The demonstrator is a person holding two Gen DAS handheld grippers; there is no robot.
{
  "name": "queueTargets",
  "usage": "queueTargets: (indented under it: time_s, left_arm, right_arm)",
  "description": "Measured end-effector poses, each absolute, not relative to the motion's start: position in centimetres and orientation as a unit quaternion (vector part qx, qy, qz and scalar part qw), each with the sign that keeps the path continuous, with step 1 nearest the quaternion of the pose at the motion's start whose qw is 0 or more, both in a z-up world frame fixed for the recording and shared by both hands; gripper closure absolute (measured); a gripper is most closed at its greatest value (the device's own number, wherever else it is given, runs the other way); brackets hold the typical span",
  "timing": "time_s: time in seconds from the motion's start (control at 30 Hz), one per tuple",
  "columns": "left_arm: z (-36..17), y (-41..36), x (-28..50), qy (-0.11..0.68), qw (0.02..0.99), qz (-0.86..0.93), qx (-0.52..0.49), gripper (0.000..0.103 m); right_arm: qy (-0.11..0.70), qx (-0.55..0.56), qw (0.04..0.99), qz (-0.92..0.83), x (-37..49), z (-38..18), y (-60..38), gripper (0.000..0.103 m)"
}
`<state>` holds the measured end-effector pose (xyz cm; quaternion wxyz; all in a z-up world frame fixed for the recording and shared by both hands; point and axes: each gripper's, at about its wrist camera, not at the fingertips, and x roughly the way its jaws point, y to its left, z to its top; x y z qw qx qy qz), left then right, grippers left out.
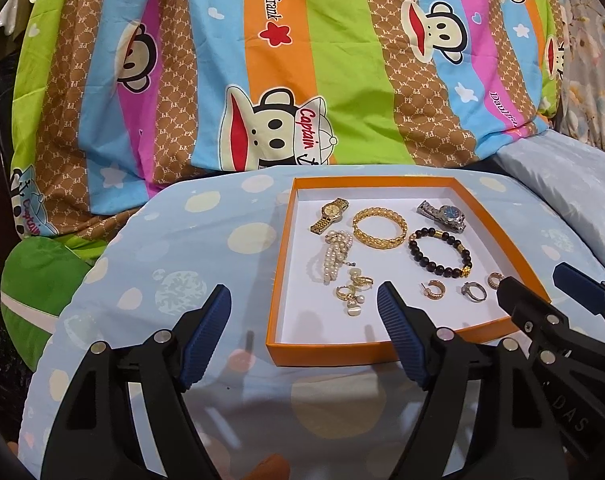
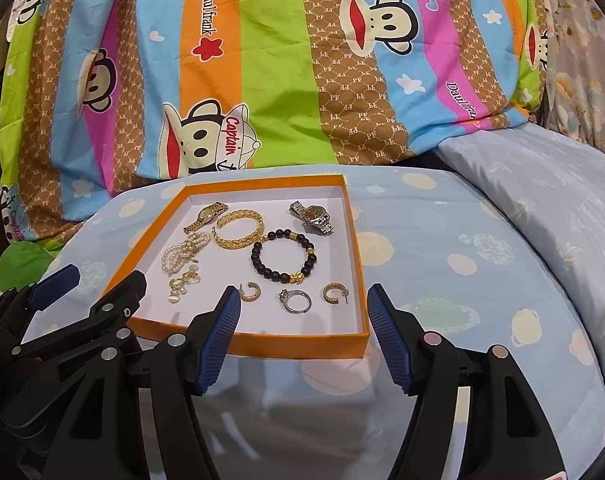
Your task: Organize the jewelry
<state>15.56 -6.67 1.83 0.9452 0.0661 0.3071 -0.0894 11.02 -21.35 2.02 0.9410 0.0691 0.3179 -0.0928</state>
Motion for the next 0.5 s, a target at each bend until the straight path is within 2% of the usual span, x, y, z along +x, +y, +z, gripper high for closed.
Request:
queueTargets:
  time_s: [0.5]
  left_arm:
    - [1.87, -6.66, 15.51, 0.305, 0.946, -0.085, 0.071, 0.030]
  right_arm:
    - [0.315, 0.064, 0.942, -0.099, 10.84, 2.16, -21.39, 0.038]
